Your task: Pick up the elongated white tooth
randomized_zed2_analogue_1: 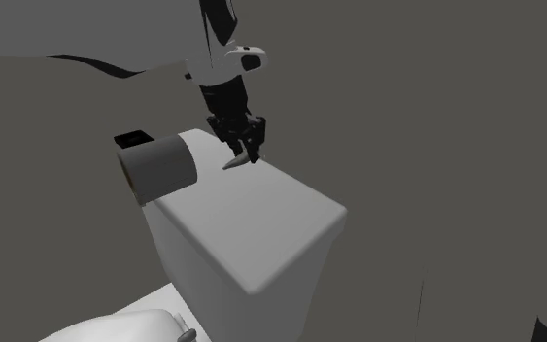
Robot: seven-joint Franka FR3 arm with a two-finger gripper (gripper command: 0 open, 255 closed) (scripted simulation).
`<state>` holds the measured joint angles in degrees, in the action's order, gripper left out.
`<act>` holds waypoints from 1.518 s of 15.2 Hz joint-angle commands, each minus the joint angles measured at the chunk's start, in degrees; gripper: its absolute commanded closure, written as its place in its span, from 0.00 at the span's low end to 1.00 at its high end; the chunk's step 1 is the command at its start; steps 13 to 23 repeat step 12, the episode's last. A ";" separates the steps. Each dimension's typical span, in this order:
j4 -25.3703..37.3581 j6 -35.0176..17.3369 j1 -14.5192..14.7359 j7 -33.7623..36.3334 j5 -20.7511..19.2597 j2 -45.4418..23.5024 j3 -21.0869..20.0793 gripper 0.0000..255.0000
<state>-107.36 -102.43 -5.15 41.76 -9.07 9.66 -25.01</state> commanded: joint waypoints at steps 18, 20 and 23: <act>10.25 8.70 -0.09 -1.11 -0.48 -1.67 -0.27 1.00; 10.25 8.70 -0.09 -1.11 -0.48 -1.67 -0.27 1.00; 10.25 8.70 -0.09 -1.11 -0.48 -1.67 -0.27 1.00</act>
